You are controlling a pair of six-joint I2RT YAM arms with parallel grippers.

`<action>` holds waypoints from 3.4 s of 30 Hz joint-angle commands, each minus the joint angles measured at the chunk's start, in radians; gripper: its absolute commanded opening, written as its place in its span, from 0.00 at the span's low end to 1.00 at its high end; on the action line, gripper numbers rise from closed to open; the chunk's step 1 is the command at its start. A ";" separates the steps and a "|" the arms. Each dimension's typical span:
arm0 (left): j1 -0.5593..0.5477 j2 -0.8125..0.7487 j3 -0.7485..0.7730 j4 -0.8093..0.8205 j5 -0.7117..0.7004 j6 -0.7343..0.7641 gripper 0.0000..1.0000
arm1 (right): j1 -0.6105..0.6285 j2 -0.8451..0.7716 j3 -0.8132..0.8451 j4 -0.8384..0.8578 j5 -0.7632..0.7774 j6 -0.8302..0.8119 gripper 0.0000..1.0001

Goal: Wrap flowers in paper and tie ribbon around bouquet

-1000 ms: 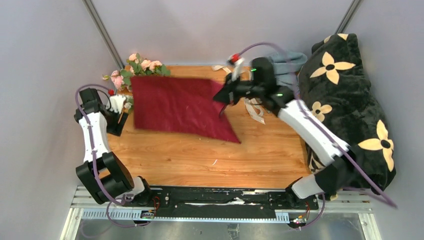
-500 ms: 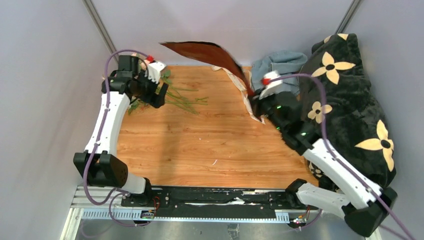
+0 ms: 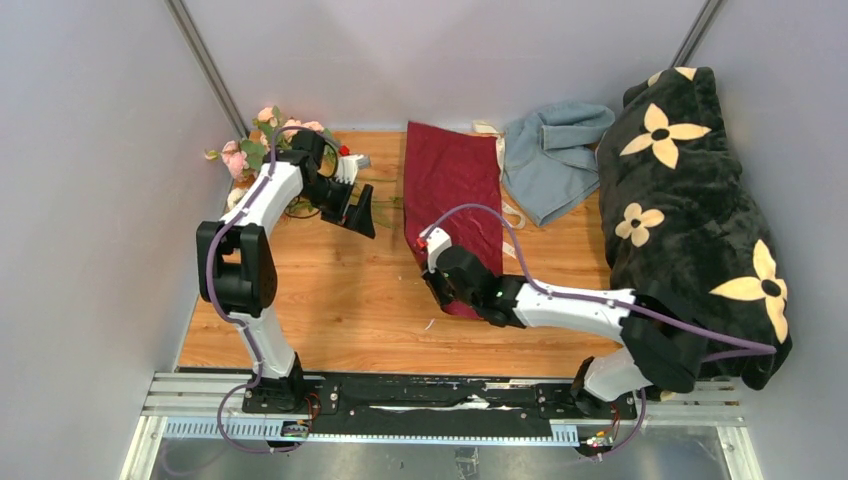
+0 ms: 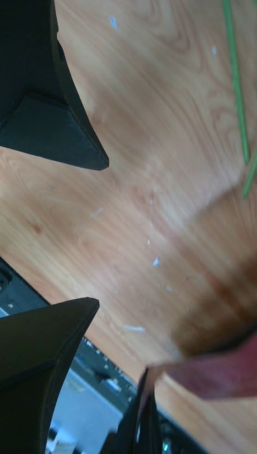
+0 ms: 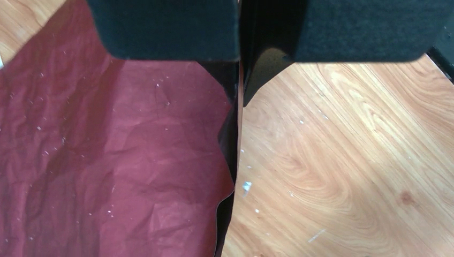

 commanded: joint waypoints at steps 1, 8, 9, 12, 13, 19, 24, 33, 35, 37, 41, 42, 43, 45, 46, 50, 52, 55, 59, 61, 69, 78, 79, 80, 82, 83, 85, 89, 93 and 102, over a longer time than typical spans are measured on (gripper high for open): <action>-0.021 -0.035 -0.047 0.008 0.200 -0.016 1.00 | 0.029 0.108 0.069 0.096 -0.056 0.046 0.00; -0.023 0.040 -0.175 0.176 0.223 -0.172 0.93 | 0.037 0.238 0.087 0.210 -0.060 0.113 0.00; -0.025 0.048 -0.182 0.183 0.237 -0.181 0.90 | 0.037 0.253 0.097 0.211 -0.071 0.121 0.00; -0.038 0.048 -0.215 0.229 0.246 -0.209 0.81 | 0.037 0.294 0.107 0.229 -0.118 0.138 0.02; -0.044 0.045 -0.231 0.247 0.237 -0.223 0.77 | 0.037 0.302 0.107 0.237 -0.131 0.140 0.02; -0.061 0.078 -0.277 0.330 0.229 -0.260 0.54 | 0.037 0.309 0.105 0.239 -0.168 0.132 0.10; -0.078 0.099 -0.277 0.330 0.252 -0.255 0.33 | 0.037 0.293 0.124 0.178 -0.261 0.073 0.47; -0.084 0.110 -0.298 0.330 0.221 -0.238 0.05 | 0.029 0.119 0.028 0.076 -0.305 -0.038 0.59; -0.086 0.119 -0.303 0.329 0.221 -0.240 0.02 | 0.033 0.111 -0.002 0.099 -0.304 -0.024 0.59; -0.086 0.125 -0.310 0.329 0.225 -0.246 0.00 | 0.052 0.107 -0.035 0.146 -0.305 -0.018 0.59; -0.087 0.118 -0.320 0.330 0.212 -0.244 0.00 | 0.122 0.100 -0.069 0.222 -0.274 -0.106 0.63; -0.087 0.114 -0.320 0.330 0.207 -0.244 0.00 | 0.145 0.106 -0.067 0.223 -0.246 -0.152 0.63; -0.087 0.108 -0.318 0.329 0.204 -0.242 0.00 | 0.165 0.119 -0.061 0.219 -0.215 -0.236 0.63; -0.087 0.095 -0.310 0.326 0.195 -0.238 0.00 | 0.197 0.147 -0.040 0.214 -0.186 -0.356 0.63; -0.087 0.087 -0.304 0.316 0.186 -0.232 0.00 | 0.212 0.171 -0.022 0.210 -0.156 -0.409 0.63; -0.083 0.052 -0.255 0.243 0.110 -0.186 0.04 | 0.226 0.283 0.078 0.137 -0.147 -0.515 0.63; -0.079 0.024 -0.253 0.232 0.056 -0.167 0.05 | 0.225 0.327 0.123 0.109 -0.159 -0.525 0.63; -0.072 -0.017 -0.270 0.230 -0.011 -0.144 0.07 | 0.227 0.377 0.152 0.130 -0.168 -0.528 0.63; -0.069 -0.035 -0.285 0.215 -0.037 -0.125 0.08 | 0.228 0.411 0.172 0.132 -0.122 -0.528 0.63; -0.069 -0.036 -0.291 0.215 -0.040 -0.123 0.09 | 0.228 0.412 0.167 0.136 -0.099 -0.532 0.63; -0.069 -0.034 -0.293 0.215 -0.030 -0.122 0.10 | 0.226 0.380 0.139 0.172 0.054 -0.510 0.56; -0.069 -0.039 -0.299 0.215 -0.039 -0.115 0.11 | 0.218 0.387 0.143 0.174 0.110 -0.472 0.50; -0.069 -0.040 -0.299 0.216 -0.041 -0.114 0.11 | 0.217 0.388 0.143 0.172 0.119 -0.466 0.49; -0.069 -0.042 -0.299 0.215 -0.043 -0.112 0.11 | 0.215 0.389 0.144 0.172 0.132 -0.460 0.47; -0.069 -0.045 -0.299 0.215 -0.043 -0.113 0.11 | 0.213 0.393 0.148 0.167 0.168 -0.445 0.39; -0.069 -0.047 -0.299 0.215 -0.043 -0.113 0.11 | 0.212 0.396 0.151 0.162 0.198 -0.436 0.33; -0.069 -0.051 -0.299 0.215 -0.046 -0.111 0.12 | 0.205 0.393 0.154 0.152 0.264 -0.414 0.17; -0.070 -0.072 -0.285 0.208 -0.079 -0.092 0.17 | 0.168 0.321 0.140 0.121 0.329 -0.357 0.00; -0.070 -0.119 -0.229 0.193 -0.179 -0.039 0.28 | 0.062 0.143 0.126 0.034 0.344 -0.256 0.00; -0.078 -0.005 0.000 0.189 -0.476 0.063 0.69 | -0.421 -0.343 -0.135 0.022 0.080 0.015 0.00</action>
